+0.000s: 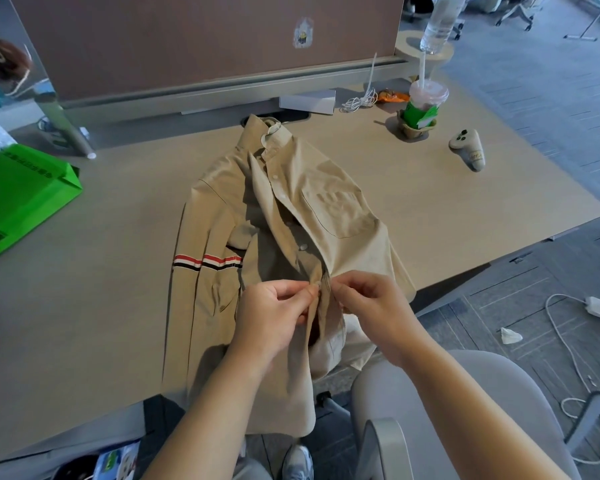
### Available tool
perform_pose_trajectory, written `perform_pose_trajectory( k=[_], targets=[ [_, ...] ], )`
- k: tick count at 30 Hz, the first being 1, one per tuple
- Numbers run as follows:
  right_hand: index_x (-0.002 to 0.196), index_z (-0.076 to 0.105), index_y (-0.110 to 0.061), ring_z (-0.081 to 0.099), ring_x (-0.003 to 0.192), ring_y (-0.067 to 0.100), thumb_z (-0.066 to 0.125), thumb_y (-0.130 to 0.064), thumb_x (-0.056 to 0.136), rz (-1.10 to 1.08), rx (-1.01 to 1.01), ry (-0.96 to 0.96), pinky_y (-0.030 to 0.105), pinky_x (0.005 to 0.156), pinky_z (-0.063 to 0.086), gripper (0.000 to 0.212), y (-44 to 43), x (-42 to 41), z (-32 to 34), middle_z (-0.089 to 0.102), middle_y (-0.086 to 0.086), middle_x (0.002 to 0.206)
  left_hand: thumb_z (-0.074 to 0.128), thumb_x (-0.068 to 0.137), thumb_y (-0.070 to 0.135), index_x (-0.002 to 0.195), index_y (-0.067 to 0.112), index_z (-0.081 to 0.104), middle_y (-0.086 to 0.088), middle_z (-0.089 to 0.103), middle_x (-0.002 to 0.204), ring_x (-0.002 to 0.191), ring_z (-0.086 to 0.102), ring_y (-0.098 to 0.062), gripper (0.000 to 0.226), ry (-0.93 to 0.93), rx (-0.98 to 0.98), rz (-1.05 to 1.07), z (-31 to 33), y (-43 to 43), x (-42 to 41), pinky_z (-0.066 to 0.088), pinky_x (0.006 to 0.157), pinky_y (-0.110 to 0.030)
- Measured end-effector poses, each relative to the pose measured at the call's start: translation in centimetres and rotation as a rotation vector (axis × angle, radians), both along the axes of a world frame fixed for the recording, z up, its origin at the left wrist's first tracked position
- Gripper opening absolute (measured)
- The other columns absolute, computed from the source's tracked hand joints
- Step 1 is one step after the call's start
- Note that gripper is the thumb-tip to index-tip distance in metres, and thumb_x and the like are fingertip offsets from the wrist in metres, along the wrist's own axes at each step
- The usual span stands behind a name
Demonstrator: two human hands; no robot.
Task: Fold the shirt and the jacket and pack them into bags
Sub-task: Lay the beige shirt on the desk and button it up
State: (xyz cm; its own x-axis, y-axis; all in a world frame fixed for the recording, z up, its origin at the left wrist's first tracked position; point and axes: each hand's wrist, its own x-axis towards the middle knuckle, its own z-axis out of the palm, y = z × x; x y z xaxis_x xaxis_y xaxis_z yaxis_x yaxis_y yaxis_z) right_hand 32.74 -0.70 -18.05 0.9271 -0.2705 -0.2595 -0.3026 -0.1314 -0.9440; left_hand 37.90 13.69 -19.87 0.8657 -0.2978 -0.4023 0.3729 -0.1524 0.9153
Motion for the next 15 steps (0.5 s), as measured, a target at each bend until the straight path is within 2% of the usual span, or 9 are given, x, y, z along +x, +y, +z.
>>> perform_pose_trajectory(
  k=[3,5,7,9,12,15],
  targets=[
    [0.092,0.073,-0.001,0.066,0.074,0.015,0.057,-0.014,0.093,-0.009,0.194,0.043,0.021,0.069,0.054,0.021,-0.2,0.1,0.0,0.071,0.011,0.080,0.070,0.084,0.021,0.093,0.014,0.077,-0.005,0.077,0.081,0.081,0.074,-0.019,0.013,-0.014,-0.023,-0.022,0.4,0.0,0.4,0.059,0.079,-0.039],
    [0.100,0.067,0.008,0.063,0.079,0.030,0.054,-0.014,0.093,-0.009,0.381,0.069,0.032,0.071,0.056,0.027,-0.4,0.2,-0.2,0.068,0.022,0.087,0.069,0.085,0.018,0.091,0.014,0.077,-0.006,0.077,0.081,0.082,0.074,-0.020,0.011,-0.014,-0.041,-0.014,0.6,0.0,0.6,0.059,0.077,-0.036],
    [0.104,0.063,0.013,0.055,0.084,0.038,0.056,-0.020,0.088,-0.014,0.506,0.086,0.039,0.074,0.054,0.037,-0.4,0.3,-0.4,0.060,0.032,0.093,0.069,0.085,0.016,0.091,0.013,0.076,-0.007,0.077,0.081,0.082,0.074,-0.021,0.011,-0.004,-0.046,-0.012,0.7,0.0,0.8,0.060,0.077,-0.036],
    [0.100,0.066,0.008,0.059,0.082,0.038,0.061,-0.021,0.083,-0.026,0.467,0.097,0.040,0.073,0.055,0.034,-0.3,0.6,-0.4,0.064,0.034,0.092,0.069,0.085,0.017,0.093,0.012,0.076,-0.005,0.077,0.081,0.082,0.074,-0.019,0.012,-0.020,-0.020,-0.030,0.6,-0.1,0.9,0.060,0.076,-0.035],
    [0.085,0.070,-0.002,0.069,0.068,0.021,0.067,-0.011,0.085,-0.076,0.276,0.082,0.027,0.062,0.056,0.011,0.1,0.9,-0.3,0.072,0.014,0.073,0.070,0.085,0.019,0.095,0.013,0.077,-0.002,0.077,0.082,0.082,0.073,-0.018,0.014,-0.067,0.058,-0.067,0.2,-0.2,1.2,0.060,0.077,-0.036],
    [0.080,0.072,-0.008,0.065,0.058,0.008,0.070,-0.013,0.083,-0.094,0.048,0.059,0.023,0.058,0.055,0.007,0.2,0.9,-0.5,0.070,0.002,0.063,0.070,0.085,0.022,0.096,0.015,0.077,-0.001,0.077,0.084,0.084,0.073,-0.018,0.015,-0.106,0.115,-0.102,-0.1,-0.3,1.4,0.059,0.079,-0.041]
  ],
)
